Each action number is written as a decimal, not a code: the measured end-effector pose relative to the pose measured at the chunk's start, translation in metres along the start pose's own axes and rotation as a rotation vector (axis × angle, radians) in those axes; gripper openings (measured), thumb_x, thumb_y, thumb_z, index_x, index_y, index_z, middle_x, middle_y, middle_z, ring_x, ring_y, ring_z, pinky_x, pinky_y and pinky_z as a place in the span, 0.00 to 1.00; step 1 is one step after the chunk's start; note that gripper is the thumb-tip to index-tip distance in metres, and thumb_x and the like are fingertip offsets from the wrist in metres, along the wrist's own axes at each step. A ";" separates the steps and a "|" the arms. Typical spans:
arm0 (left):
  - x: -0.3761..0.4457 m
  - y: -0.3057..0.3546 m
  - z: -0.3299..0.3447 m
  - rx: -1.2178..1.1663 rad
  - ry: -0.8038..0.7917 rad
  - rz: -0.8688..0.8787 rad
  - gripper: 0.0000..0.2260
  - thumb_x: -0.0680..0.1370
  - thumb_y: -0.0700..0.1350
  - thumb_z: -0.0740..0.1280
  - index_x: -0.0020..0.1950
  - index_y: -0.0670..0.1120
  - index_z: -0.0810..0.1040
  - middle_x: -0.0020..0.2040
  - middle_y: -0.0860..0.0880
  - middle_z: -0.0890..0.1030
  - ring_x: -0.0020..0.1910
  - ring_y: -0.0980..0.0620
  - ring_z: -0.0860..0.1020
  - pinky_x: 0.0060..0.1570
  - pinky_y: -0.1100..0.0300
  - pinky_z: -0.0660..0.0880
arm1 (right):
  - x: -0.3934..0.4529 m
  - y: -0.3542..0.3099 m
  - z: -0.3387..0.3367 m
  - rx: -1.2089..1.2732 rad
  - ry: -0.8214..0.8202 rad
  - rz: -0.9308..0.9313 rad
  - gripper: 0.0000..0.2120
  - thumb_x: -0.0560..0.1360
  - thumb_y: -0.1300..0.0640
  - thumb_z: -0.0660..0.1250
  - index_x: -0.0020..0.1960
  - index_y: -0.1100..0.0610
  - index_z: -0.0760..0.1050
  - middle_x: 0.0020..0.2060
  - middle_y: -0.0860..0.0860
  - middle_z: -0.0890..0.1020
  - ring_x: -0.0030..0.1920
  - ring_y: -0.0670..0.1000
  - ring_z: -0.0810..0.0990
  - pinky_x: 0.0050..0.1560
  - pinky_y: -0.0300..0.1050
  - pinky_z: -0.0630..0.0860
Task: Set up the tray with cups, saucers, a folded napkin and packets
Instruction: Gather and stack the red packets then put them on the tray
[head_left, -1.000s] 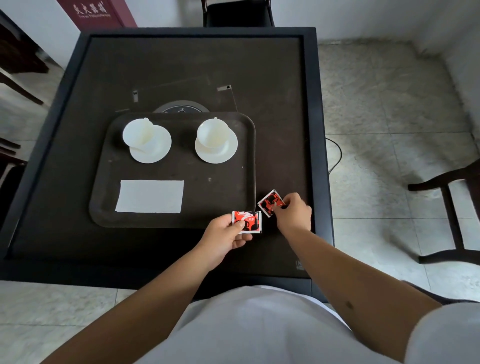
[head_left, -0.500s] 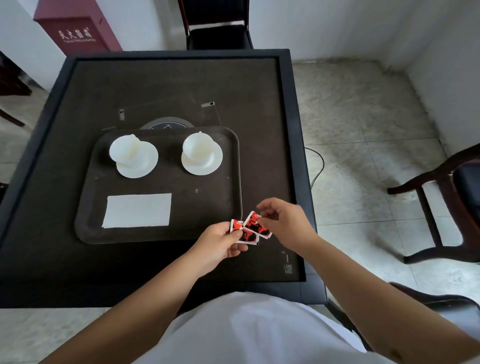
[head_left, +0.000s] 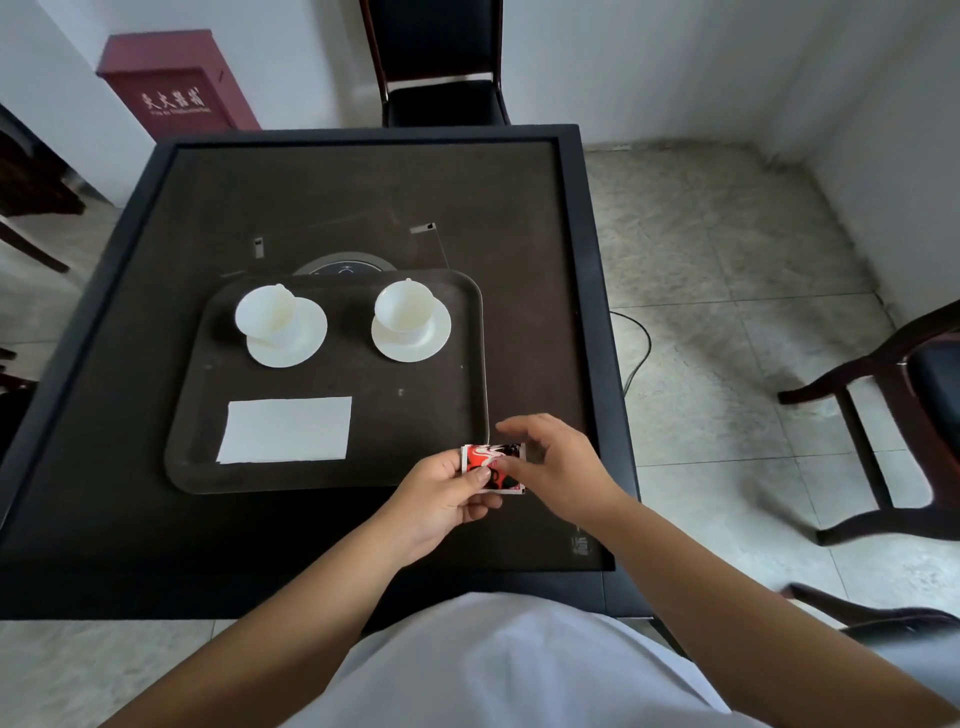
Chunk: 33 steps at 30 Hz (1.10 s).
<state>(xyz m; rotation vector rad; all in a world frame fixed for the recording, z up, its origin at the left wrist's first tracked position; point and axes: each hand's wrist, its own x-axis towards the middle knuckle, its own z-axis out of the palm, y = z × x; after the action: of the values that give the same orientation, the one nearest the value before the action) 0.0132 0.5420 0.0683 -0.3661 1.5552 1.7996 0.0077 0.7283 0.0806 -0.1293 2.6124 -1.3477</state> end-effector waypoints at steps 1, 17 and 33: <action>-0.001 0.000 -0.001 -0.003 0.002 0.000 0.08 0.80 0.42 0.66 0.58 0.48 0.81 0.51 0.44 0.85 0.47 0.48 0.84 0.44 0.59 0.77 | -0.002 0.002 -0.001 0.034 -0.011 0.039 0.14 0.74 0.55 0.73 0.59 0.49 0.79 0.43 0.39 0.79 0.42 0.38 0.77 0.41 0.31 0.72; -0.024 -0.002 -0.010 -0.015 0.107 0.000 0.08 0.80 0.43 0.66 0.58 0.48 0.79 0.49 0.47 0.85 0.48 0.49 0.84 0.44 0.62 0.77 | -0.010 -0.004 0.021 0.317 -0.026 0.110 0.07 0.76 0.61 0.70 0.53 0.54 0.81 0.42 0.48 0.84 0.43 0.46 0.82 0.45 0.43 0.80; -0.023 0.014 -0.089 0.180 0.176 -0.056 0.11 0.80 0.45 0.67 0.62 0.51 0.77 0.52 0.50 0.84 0.50 0.52 0.83 0.47 0.58 0.78 | 0.024 -0.042 0.085 0.368 -0.086 0.445 0.03 0.73 0.56 0.74 0.45 0.50 0.81 0.36 0.46 0.84 0.34 0.44 0.81 0.36 0.37 0.77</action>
<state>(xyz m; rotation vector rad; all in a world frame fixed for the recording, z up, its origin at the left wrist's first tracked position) -0.0010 0.4499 0.0728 -0.4867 1.7951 1.6060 0.0017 0.6320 0.0640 0.4121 2.1028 -1.5682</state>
